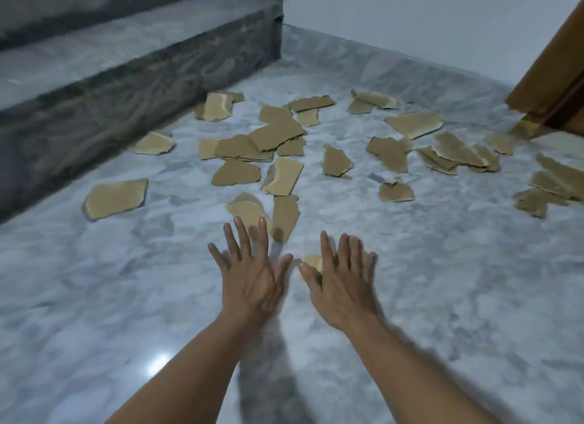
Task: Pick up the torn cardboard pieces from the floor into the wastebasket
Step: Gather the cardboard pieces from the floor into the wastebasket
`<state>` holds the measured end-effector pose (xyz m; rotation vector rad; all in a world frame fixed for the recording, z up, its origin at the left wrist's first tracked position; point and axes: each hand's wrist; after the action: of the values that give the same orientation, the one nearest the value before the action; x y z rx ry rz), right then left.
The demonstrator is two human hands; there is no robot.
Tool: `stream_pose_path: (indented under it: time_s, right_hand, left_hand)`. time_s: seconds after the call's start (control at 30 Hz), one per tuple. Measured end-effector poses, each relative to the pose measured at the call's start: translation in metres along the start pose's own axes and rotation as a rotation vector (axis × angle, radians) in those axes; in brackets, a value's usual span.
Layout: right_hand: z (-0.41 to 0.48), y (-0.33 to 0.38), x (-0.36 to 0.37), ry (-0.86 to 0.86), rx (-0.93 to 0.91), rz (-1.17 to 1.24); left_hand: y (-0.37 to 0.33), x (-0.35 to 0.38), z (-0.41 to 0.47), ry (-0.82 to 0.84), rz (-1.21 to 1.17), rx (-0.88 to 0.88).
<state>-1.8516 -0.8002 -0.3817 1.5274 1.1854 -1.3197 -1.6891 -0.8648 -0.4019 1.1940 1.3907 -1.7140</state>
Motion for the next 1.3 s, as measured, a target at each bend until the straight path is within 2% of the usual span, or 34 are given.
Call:
stream_pose_path:
  time_s: [0.07,0.27,0.3,0.37,0.47,0.6,0.7,0.8,0.87,0.97,1.03,1.07,1.13,1.2,1.3]
  right_hand:
    - [0.021,0.009,-0.003,-0.043,0.004,0.011]
    - [0.08,0.023,-0.017,-0.112,0.09,-0.04]
    - [0.09,0.024,-0.021,-0.153,0.114,-0.042]
    - [0.118,0.028,-0.029,-0.198,0.138,0.0]
    - [0.168,0.031,-0.032,-0.269,0.056,0.131]
    - [0.236,0.034,-0.03,-0.37,-0.106,0.18]
    - [0.283,0.035,-0.046,-0.454,-0.153,0.267]
    - [0.341,0.037,-0.068,-0.535,-0.126,0.344]
    - [0.385,0.038,-0.086,-0.44,-0.042,0.337]
    - [0.437,0.036,-0.104,-0.03,0.034,0.33]
    - [0.448,0.037,-0.106,0.184,-0.03,0.238]
    - [0.446,0.038,-0.104,0.234,-0.098,0.175]
    - [0.431,0.041,-0.099,0.215,-0.214,0.101]
    - [0.412,0.045,-0.099,0.114,-0.284,0.116]
    - [0.385,0.048,-0.096,0.113,-0.246,0.213]
  left_hand:
    - [0.016,-0.008,0.027,0.0,0.002,0.019]
    - [0.046,-0.036,0.088,0.254,-0.025,0.135]
    - [0.048,-0.041,0.095,0.247,-0.012,0.141]
    - [0.049,-0.051,0.111,0.122,-0.03,0.134]
    - [0.046,-0.048,0.137,-0.039,-0.079,0.05]
    - [0.041,-0.038,0.182,-0.016,-0.135,-0.089]
    - [0.042,-0.037,0.216,-0.014,-0.216,-0.187]
    - [0.039,-0.03,0.239,-0.023,-0.143,-0.218]
    - [0.037,-0.026,0.242,-0.044,-0.11,-0.214]
    - [0.038,-0.026,0.244,-0.068,-0.113,-0.212]
    - [0.037,-0.027,0.248,-0.059,-0.119,-0.235]
    - [0.036,-0.027,0.249,-0.051,-0.116,-0.244]
    - [0.035,-0.028,0.248,-0.033,-0.105,-0.253]
    - [0.037,-0.029,0.248,-0.026,-0.111,-0.273]
    - [0.038,-0.026,0.247,-0.056,-0.133,-0.274]
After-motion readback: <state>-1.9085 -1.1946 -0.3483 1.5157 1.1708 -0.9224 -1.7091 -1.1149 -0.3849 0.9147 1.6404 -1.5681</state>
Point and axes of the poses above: each hand's wrist, its own z-axis towards the middle knuckle, its own x-axis out of the palm, y = z × x, and after that the axes turned 13 degrees about -z, right-handed
